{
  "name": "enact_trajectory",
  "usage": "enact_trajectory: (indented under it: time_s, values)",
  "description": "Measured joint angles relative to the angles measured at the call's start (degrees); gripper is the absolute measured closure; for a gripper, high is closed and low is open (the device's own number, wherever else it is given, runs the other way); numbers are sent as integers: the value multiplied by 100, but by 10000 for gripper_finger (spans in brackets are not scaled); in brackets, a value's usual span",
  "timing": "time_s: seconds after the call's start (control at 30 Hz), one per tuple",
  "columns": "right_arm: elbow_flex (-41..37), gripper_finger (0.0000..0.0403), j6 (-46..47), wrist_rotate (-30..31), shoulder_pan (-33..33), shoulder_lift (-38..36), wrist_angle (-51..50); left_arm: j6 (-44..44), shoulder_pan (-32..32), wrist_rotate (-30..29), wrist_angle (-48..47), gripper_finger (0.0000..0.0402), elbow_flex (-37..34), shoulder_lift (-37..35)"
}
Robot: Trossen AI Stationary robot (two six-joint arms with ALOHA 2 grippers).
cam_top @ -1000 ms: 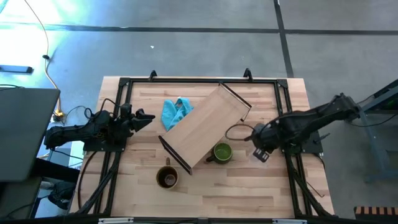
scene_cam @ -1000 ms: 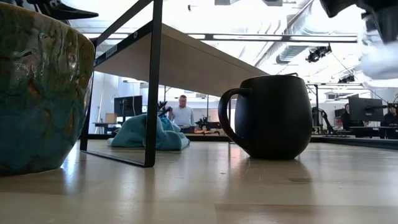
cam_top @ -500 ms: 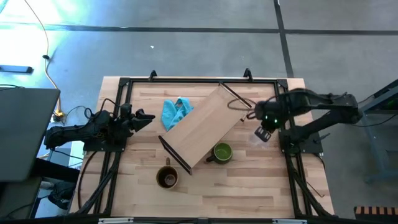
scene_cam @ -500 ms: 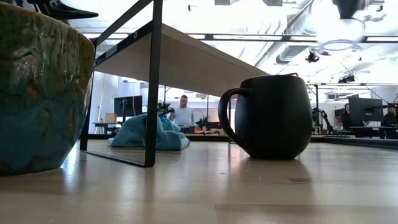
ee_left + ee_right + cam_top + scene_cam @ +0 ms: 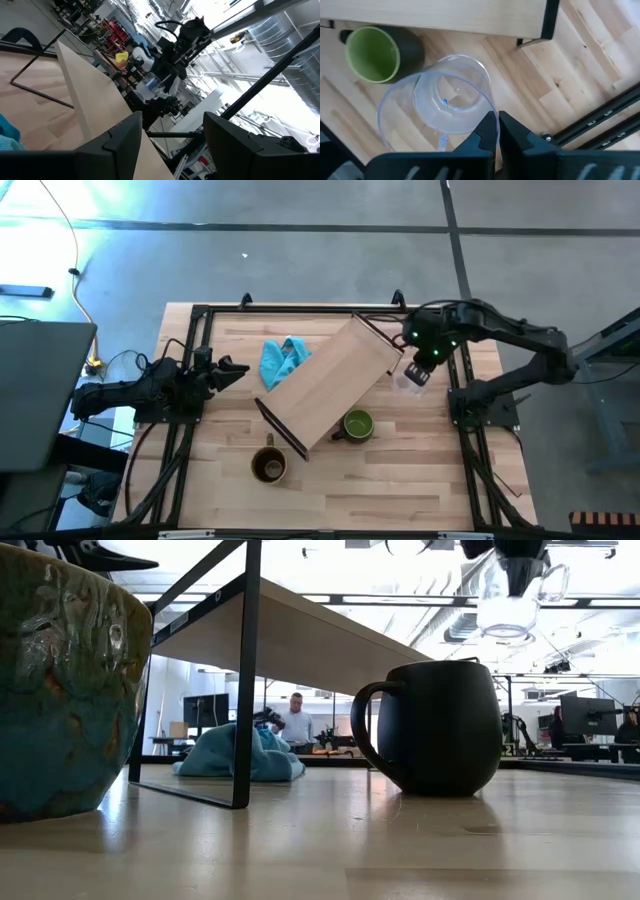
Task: Stack small to large cups/mugs on shelf
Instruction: Put the transparent mug on the shelf
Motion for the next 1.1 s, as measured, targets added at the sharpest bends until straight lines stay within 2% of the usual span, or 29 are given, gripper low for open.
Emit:
enact_trajectory:
  time_s: [0.33,0.53,0.83,0.97,1.1]
  values:
    - [143,403,-867,-61,-613,380,32,-22,0,0,-2,202,0,0]
    - [1245,403,-1350,64,-790,863,9,-85,0,0,-73,202,0,0]
    - [3114,403,-2270,116,-1167,2038,10,-172,0,0,-192,202,0,0]
    - [3433,403,-2502,-42,-1353,2448,10,-302,0,1,-313,202,0,0]
    - [3400,403,-2605,-234,-1468,2639,1,-386,0,28,-380,202,0,0]
